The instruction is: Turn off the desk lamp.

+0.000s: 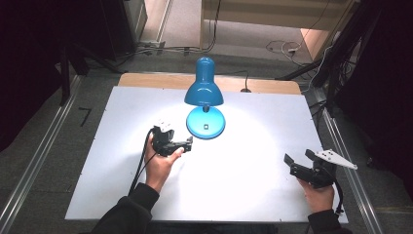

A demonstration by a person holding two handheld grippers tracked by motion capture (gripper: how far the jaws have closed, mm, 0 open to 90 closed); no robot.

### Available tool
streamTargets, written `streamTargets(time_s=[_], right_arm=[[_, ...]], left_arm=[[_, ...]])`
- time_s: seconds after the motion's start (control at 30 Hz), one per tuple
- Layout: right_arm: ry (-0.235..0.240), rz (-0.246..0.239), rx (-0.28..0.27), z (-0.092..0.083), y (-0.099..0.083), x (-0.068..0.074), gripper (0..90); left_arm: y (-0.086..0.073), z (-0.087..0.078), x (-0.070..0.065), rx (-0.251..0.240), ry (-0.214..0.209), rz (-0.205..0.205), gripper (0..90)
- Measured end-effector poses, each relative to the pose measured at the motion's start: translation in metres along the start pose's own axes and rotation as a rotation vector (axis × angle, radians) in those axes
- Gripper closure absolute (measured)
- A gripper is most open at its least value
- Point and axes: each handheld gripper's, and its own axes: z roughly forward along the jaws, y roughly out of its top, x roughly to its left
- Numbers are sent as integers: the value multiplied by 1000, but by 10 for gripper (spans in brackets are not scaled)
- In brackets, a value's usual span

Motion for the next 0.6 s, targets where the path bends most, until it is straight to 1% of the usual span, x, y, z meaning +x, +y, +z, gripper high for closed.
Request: streamTargets(time_s=[0.33,0.6], right_arm=[[0,0,0,0,0,0,107],[2,0,2,0,0,0,107]], left_arm=[[4,2,-3,-9,1,9,133],[8,7,-7,-1,-1,21,139]])
